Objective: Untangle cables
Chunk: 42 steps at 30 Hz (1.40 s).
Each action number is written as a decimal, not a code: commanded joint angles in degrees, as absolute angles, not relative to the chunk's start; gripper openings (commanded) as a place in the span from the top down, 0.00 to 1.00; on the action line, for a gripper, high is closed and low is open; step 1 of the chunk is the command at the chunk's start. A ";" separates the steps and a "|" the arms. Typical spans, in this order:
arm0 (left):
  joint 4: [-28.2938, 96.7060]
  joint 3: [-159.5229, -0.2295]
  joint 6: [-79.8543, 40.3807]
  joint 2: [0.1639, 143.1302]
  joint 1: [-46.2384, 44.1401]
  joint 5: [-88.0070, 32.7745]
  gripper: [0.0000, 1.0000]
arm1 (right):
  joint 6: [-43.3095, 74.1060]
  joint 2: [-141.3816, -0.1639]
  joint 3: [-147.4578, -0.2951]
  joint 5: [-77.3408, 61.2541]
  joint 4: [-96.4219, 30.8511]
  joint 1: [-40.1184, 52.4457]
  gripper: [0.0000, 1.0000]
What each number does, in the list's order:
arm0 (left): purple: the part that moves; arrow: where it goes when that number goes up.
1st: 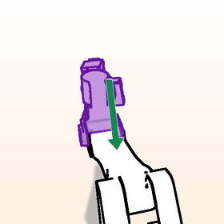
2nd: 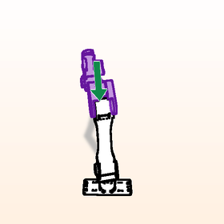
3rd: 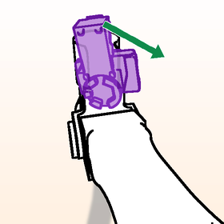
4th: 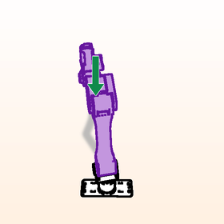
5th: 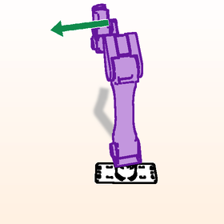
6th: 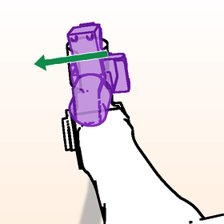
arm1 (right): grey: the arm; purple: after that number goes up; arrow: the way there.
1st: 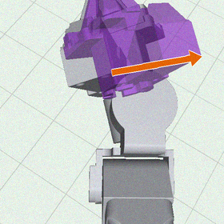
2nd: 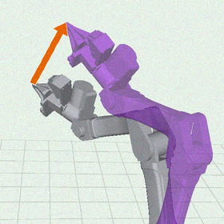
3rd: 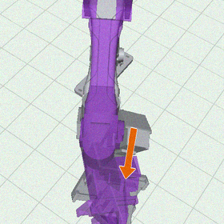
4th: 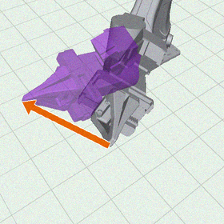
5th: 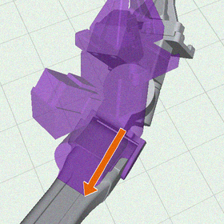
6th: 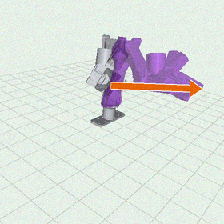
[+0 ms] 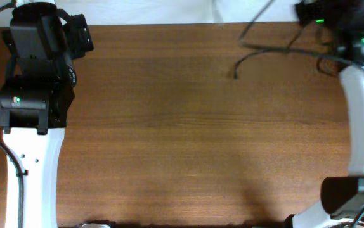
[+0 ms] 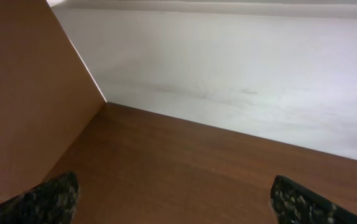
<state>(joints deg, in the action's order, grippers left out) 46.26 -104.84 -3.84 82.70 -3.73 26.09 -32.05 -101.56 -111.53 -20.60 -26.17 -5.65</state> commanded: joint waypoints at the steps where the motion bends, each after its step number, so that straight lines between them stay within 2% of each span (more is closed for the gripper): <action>1: 46.19 -104.95 -2.96 81.62 -3.60 25.65 0.01 | -29.26 -102.28 -111.70 -21.34 -23.42 -14.48 0.96; 4: 46.35 -104.95 -2.96 82.06 -3.60 24.60 0.01 | -29.28 -104.73 -111.66 -25.56 -27.66 -17.28 0.96; 11: 46.83 -104.95 -2.94 83.24 -3.57 21.50 0.01 | -29.71 -110.39 -111.53 -28.16 -31.92 -5.52 0.96; 16: 47.09 -104.95 -2.94 83.24 -3.57 22.11 0.01 | -29.69 -119.70 -110.15 -30.85 -35.46 -3.75 0.96; 24: 47.31 -104.95 -2.94 83.35 -3.57 22.24 0.01 | -29.69 -134.87 -110.15 -30.83 -30.33 -2.85 0.96; 25: 47.31 -104.95 -2.94 83.35 -3.57 22.24 0.01 | -29.69 -135.26 -110.15 -30.87 -29.93 -2.96 0.85; 26: 47.31 -104.95 -2.94 83.40 -3.57 22.24 0.01 | -29.69 -135.26 -110.17 -30.92 -29.61 -2.92 0.26; 27: 47.31 -104.95 -2.94 83.46 -3.57 22.24 0.01 | -29.67 -135.17 -110.24 -31.81 -29.61 -2.92 0.01; 31: 47.59 -104.95 -2.94 83.57 -3.57 22.24 0.01 | -29.67 -130.69 -112.92 -41.25 -35.03 -3.73 0.01; 37: 47.44 -104.95 -2.94 83.57 -3.57 22.24 0.01 | -26.46 -117.80 -117.34 -41.41 -41.63 -3.88 0.01; 38: 47.44 -104.95 -2.94 83.57 -3.57 22.24 0.01 | -25.76 -117.80 -117.34 -36.05 -41.36 -3.88 0.01; 40: 47.44 -104.95 -2.94 83.57 -3.57 22.22 0.01 | -12.12 -118.98 -117.25 -9.47 -41.39 -3.88 0.01; 41: 47.46 -104.95 -2.94 83.57 -3.57 22.22 0.01 | -8.67 -119.68 -117.25 -4.16 -41.34 -3.90 0.01; 42: 47.46 -104.95 -2.94 83.57 -3.57 22.22 0.01 | 3.64 -121.30 -117.23 7.35 -41.17 -4.14 0.01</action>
